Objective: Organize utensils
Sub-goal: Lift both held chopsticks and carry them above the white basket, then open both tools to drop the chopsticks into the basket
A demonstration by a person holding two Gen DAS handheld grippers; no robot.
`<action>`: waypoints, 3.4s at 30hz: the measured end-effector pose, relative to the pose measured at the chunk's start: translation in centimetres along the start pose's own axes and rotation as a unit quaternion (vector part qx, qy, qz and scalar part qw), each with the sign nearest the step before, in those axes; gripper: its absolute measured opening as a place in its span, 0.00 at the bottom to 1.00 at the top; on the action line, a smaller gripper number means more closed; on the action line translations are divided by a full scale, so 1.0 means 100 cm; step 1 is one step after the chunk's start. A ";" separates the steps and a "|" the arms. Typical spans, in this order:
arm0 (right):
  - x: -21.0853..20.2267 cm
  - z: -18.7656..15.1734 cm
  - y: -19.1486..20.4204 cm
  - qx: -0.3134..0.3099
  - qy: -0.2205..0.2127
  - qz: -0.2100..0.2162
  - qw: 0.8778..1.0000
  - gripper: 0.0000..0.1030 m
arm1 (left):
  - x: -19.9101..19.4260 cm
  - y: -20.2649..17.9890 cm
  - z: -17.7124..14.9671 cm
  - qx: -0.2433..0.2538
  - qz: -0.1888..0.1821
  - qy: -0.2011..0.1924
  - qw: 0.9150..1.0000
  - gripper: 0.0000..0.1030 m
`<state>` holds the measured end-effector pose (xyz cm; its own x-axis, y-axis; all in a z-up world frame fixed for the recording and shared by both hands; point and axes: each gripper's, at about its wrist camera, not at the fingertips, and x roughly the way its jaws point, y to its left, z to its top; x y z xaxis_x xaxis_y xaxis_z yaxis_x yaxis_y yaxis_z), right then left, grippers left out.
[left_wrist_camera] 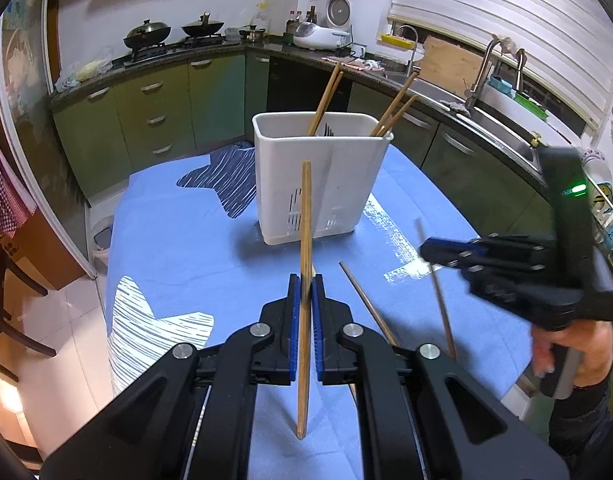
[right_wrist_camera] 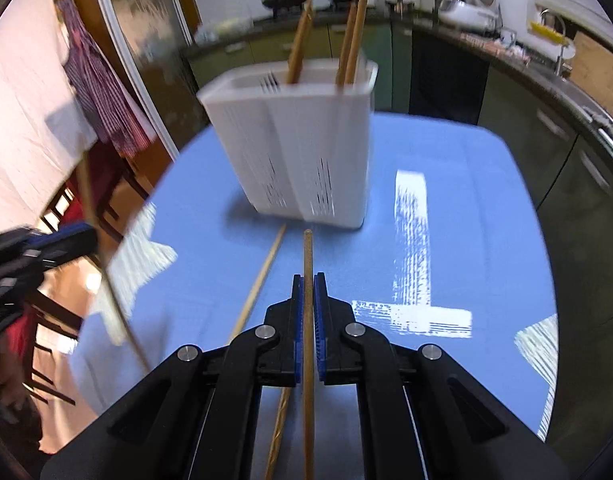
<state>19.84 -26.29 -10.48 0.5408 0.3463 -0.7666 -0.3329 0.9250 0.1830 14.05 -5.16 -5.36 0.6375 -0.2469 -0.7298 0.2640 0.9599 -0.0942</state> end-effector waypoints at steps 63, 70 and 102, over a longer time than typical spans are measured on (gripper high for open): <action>-0.138 0.115 0.024 -0.043 -0.167 0.013 0.985 0.05 | -0.003 -0.002 0.177 -0.002 0.045 -0.137 0.990 0.06; -0.141 0.132 0.031 -0.041 -0.182 0.018 0.982 0.05 | 0.015 0.006 0.152 0.000 0.045 -0.098 0.994 0.15; -0.083 0.191 0.021 -0.003 -0.209 -0.028 0.978 0.20 | -0.013 0.003 0.066 0.018 0.032 -0.047 0.998 0.37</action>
<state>29.39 -24.24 7.98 0.8261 0.3290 -0.4576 -0.2969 0.9442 0.1428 18.09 -5.45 0.08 0.7189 -0.1991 -0.6660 0.2460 0.9690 -0.0240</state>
